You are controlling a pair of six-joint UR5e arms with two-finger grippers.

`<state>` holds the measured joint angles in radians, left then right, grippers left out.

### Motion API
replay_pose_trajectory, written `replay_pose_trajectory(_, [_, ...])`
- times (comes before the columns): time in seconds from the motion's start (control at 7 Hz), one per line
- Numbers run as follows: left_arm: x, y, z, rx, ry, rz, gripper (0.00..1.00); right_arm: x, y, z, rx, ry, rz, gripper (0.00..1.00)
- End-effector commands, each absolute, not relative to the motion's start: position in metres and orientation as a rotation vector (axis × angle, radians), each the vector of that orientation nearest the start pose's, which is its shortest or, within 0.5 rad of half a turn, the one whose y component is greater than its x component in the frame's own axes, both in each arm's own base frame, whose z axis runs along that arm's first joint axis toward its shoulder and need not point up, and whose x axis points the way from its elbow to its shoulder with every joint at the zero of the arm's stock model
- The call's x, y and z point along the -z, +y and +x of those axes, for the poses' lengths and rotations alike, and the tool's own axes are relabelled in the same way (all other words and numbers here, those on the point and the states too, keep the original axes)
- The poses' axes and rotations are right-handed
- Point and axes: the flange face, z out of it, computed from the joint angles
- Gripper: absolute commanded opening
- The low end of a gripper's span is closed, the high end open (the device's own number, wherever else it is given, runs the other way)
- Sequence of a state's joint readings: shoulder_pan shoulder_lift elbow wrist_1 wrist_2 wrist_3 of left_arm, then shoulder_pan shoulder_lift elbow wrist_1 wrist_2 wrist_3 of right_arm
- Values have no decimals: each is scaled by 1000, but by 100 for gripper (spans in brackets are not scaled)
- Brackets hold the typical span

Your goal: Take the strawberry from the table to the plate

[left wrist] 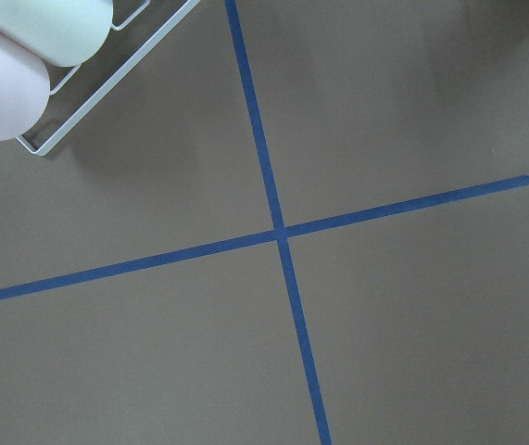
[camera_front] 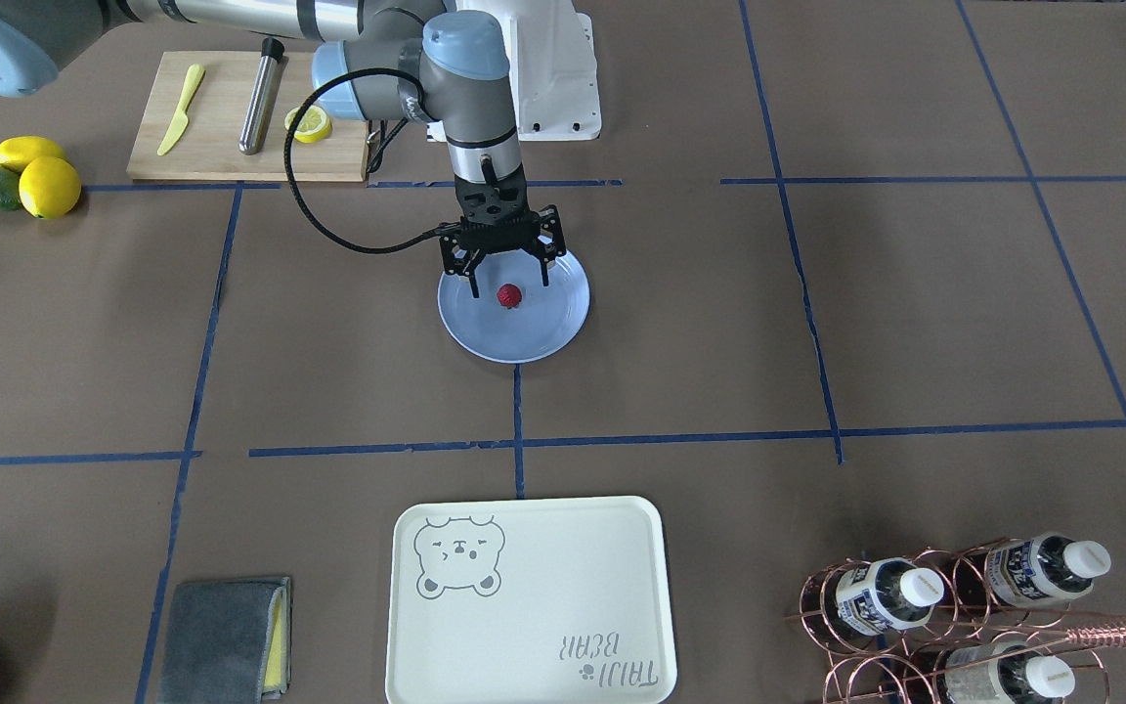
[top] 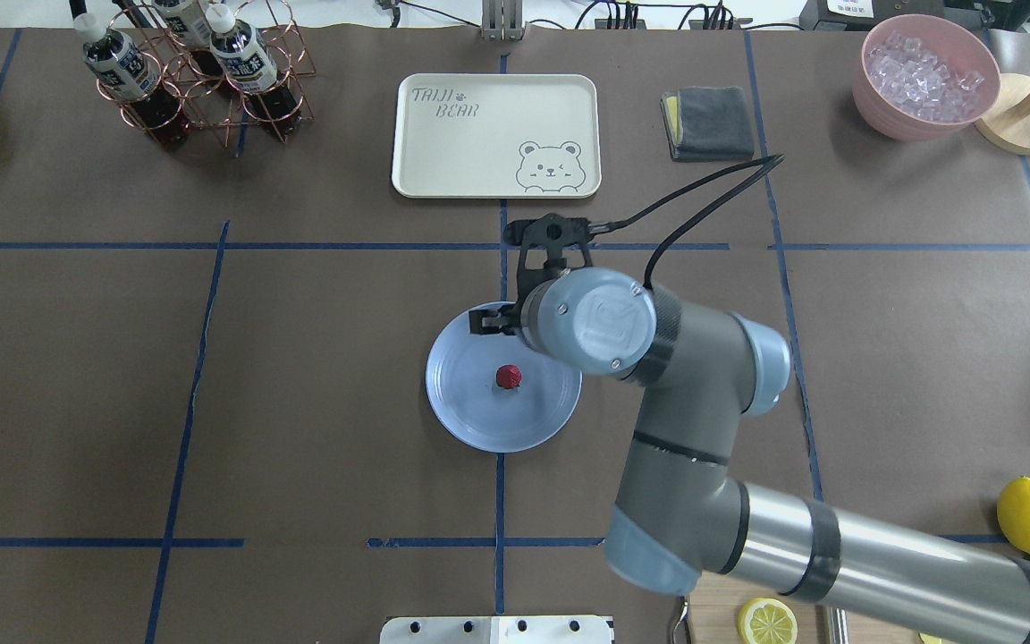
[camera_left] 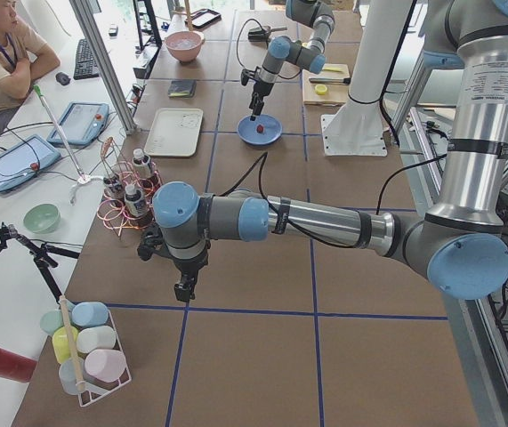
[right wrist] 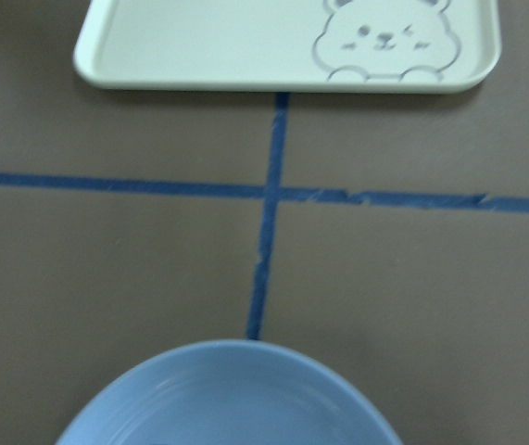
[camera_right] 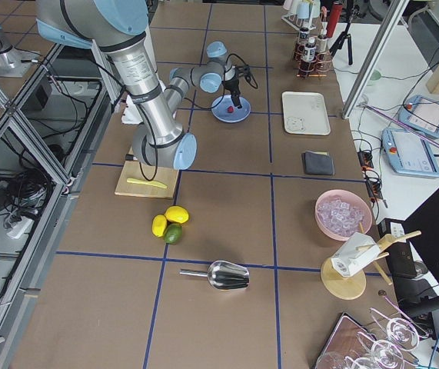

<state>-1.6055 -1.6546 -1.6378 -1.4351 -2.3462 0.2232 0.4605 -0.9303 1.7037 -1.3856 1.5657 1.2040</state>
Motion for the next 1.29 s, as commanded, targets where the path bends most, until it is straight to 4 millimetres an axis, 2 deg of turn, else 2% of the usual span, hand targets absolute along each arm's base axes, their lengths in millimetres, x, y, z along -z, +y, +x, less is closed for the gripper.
replay_pose_trajectory(0.0, [-607,-507,-81,-179,771,97,100,-259,-513,-418,34,-823,397,99])
replay_pose_trajectory(0.14, [-607,-506,-81,-183,769,99,100,-304,-542,-352,109,-792,376,100])
replay_pose_trajectory(0.29, [-609,-504,-81,-187,769,101,100,-356,-558,-276,201,-759,370,100])
replay_pose_trajectory(0.43, [-610,-503,-79,-189,763,94,100,-413,-562,-194,273,-697,380,100])
replay_pose_trajectory(0.57, [-612,-502,-79,-185,763,87,100,-467,-555,-119,271,-653,358,100])
replay_pose_trajectory(0.71, [-612,-502,-79,-184,765,84,100,-515,-538,-65,268,-611,327,100])
replay_pose_trajectory(0.86, [-617,-497,-78,-181,771,77,100,-554,-517,-26,250,-585,295,100])
replay_pose_trajectory(1.0, [-617,-497,-78,-181,771,77,100,-592,-485,0,213,-572,240,100])
replay_pose_trajectory(1.14, [-617,-497,-78,-181,771,77,100,-624,-454,14,201,-563,190,100])
